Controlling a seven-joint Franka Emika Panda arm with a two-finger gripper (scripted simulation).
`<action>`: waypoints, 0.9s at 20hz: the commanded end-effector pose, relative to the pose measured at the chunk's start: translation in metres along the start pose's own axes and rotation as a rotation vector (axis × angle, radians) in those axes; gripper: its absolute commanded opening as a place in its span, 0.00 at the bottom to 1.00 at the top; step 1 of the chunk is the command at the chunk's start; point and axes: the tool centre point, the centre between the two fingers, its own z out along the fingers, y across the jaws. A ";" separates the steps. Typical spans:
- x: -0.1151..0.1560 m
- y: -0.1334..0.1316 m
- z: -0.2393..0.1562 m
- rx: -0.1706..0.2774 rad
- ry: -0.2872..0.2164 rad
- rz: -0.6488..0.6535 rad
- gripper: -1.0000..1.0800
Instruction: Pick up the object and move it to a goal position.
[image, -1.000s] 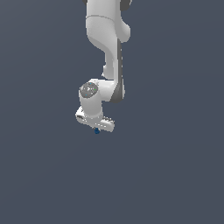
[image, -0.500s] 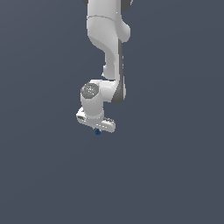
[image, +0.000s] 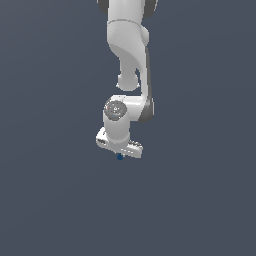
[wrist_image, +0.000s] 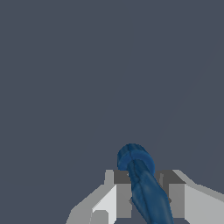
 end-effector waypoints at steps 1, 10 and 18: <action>0.007 -0.019 -0.002 0.000 0.000 0.000 0.00; 0.032 -0.076 -0.009 0.000 0.000 0.000 0.00; 0.042 -0.096 -0.011 0.000 0.000 0.000 0.00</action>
